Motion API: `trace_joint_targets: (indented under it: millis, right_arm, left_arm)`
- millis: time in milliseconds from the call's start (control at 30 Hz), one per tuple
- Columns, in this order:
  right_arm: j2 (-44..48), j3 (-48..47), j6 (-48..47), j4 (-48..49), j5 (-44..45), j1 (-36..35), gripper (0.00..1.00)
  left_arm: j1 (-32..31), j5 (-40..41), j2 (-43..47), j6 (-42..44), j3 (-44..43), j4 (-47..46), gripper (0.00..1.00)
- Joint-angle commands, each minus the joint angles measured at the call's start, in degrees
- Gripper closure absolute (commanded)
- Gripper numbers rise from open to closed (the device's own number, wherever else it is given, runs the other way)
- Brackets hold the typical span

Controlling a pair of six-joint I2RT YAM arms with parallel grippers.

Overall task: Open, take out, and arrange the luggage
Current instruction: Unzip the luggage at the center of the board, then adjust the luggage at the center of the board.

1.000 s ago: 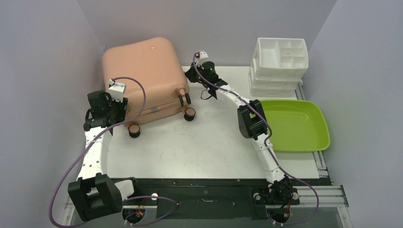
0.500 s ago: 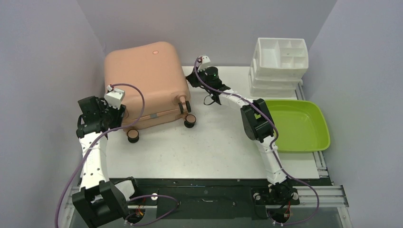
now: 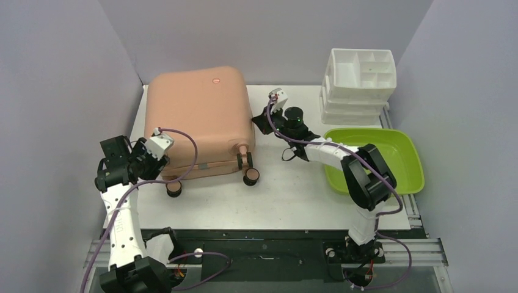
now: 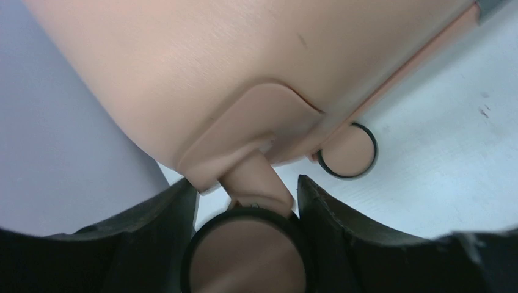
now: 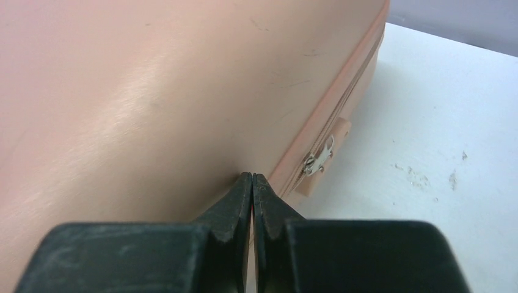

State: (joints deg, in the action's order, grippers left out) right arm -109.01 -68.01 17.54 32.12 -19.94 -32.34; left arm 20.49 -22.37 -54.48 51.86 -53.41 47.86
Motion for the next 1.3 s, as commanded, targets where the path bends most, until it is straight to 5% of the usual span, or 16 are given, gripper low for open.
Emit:
trace_joint_targets:
  millis: [0,133,267,433,567,733,933,967,1133,1267]
  right_arm:
    - [10.1,7.8,-2.5,4.8,-1.0,-1.3,1.0]
    - [13.3,13.5,-6.3,4.5,1.3,-1.7,0.98]
    - [11.7,13.1,-9.1,3.7,3.2,-0.9,0.77]
    - [7.6,6.5,-4.8,1.0,4.1,1.8,0.69]
    - [5.4,0.8,-3.0,-2.6,4.1,3.2,0.67]
    - [3.8,-4.9,-4.2,-8.5,5.1,3.6,0.66]
    - [3.1,-7.0,-4.7,-10.8,5.0,3.6,0.64]
    - [2.9,-7.4,-4.7,-11.5,5.0,3.6,0.63]
    - [1.0,-12.4,-4.5,-16.6,6.8,4.0,0.59]
    - [-2.5,-20.1,-0.9,-21.8,7.2,5.3,0.5]
  left_arm:
    - [-1.6,-15.3,2.6,13.1,1.0,18.1,1.0]
    - [-0.6,-11.1,1.7,9.4,3.3,7.3,1.0]
    - [1.0,-7.3,-3.0,4.1,2.6,-2.2,1.0]
    - [5.5,-7.6,-5.7,-0.7,0.0,-7.4,1.0]
    - [7.6,-4.6,-5.8,-6.2,0.4,-14.2,0.9]
    - [10.0,0.5,-9.8,-15.8,-3.4,-19.9,0.63]
    - [10.6,11.2,-17.4,-25.8,-11.4,-22.4,0.49]
    - [10.7,11.5,-18.6,-26.7,-12.4,-22.1,0.39]
    - [10.8,-0.2,-15.9,-28.6,-15.4,-19.7,0.01]
    - [10.8,-13.3,-10.8,-29.9,-18.7,-15.5,0.04]
